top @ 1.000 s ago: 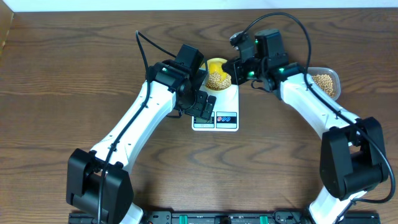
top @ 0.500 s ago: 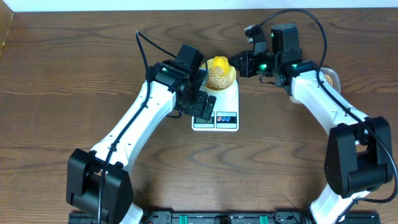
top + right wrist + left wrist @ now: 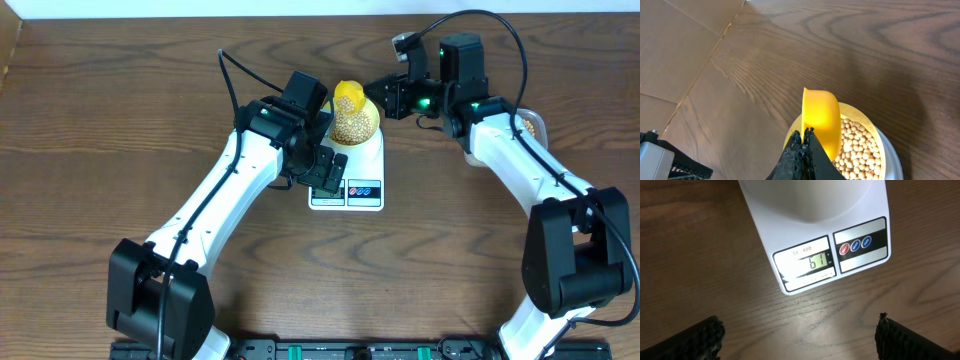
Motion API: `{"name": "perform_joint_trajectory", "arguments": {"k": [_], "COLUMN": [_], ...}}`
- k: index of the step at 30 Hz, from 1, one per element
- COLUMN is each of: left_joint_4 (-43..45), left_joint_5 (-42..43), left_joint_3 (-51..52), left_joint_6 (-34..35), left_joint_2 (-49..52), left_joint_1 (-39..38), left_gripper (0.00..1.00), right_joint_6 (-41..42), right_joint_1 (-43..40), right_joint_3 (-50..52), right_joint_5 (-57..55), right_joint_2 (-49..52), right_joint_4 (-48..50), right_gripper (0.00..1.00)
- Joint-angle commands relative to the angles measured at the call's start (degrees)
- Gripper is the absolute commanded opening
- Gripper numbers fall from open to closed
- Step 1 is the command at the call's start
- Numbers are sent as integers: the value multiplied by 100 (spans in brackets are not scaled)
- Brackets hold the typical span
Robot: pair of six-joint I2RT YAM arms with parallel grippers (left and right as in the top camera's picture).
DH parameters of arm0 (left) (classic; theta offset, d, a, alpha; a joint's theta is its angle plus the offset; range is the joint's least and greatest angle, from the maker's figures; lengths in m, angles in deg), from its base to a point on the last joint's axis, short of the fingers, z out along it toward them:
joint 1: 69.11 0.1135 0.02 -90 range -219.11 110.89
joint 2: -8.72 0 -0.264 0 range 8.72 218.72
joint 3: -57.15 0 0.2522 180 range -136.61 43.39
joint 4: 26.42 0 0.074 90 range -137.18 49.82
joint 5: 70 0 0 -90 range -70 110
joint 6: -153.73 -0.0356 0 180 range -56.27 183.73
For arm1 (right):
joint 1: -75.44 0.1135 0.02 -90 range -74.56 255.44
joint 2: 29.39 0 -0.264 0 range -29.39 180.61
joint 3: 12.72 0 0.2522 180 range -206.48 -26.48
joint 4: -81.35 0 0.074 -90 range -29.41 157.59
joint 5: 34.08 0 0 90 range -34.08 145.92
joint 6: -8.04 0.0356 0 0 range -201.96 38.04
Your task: Scoop item into bowl and weigh 50g on scale
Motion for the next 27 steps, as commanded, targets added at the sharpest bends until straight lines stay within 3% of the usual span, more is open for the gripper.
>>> {"name": "perform_joint_trajectory", "arguments": {"k": [1,27], "left_joint_4": [-9,-9], "left_joint_5": [7,7], "left_joint_3": [20,20], "left_joint_6": [33,33], "left_joint_2": [46,46], "left_joint_1": [20,20], "left_gripper": [98,98], "right_joint_6": [48,146], "right_joint_1": [-63,-105], "right_joint_3": [50,50], "right_joint_5": [111,103], "right_joint_2": [55,55], "right_joint_4": [55,68], "right_gripper": [1,1]}}
